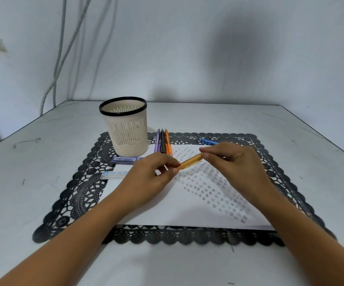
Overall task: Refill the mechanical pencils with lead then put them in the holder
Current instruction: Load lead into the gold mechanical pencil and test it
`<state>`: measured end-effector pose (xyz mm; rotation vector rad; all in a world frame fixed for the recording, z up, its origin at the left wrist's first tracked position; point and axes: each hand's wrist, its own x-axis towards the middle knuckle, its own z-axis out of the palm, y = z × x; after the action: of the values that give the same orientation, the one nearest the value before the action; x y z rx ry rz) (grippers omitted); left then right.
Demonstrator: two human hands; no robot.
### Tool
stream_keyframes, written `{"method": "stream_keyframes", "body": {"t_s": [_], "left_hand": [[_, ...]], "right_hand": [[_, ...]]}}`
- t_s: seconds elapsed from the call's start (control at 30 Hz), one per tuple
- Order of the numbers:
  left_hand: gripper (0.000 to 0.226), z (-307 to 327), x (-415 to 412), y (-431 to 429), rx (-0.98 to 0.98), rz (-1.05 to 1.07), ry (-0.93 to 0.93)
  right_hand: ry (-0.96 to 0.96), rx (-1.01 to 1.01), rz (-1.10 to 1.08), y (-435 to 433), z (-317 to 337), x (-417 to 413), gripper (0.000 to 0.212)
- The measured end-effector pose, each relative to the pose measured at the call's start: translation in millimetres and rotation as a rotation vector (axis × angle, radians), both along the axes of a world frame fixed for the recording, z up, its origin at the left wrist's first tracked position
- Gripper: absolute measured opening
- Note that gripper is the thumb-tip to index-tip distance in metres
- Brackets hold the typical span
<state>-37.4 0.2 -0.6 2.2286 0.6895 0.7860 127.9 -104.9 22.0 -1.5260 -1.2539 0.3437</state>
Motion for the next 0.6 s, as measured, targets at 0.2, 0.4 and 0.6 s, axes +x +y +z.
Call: {"method": "stream_keyframes", "body": {"t_s": [0.2, 0.4, 0.6], "left_hand": [[0.023, 0.7, -0.1, -1.4, -0.014, 0.024, -0.034], [0.019, 0.3, 2.4, -2.3, -0.039, 0.022, -0.031], [0.010, -2.6, 4.8, -4.6, -0.025, 0.003, -0.017]], "right_hand": [[0.076, 0.003, -0.005, 4.1, -3.8, -1.1, 0.021], [0.466, -0.072, 0.116, 7.1, -4.0, -2.3, 0.026], [0.785, -0.194, 0.236, 9.7, -5.2, -2.5, 0.024]]}}
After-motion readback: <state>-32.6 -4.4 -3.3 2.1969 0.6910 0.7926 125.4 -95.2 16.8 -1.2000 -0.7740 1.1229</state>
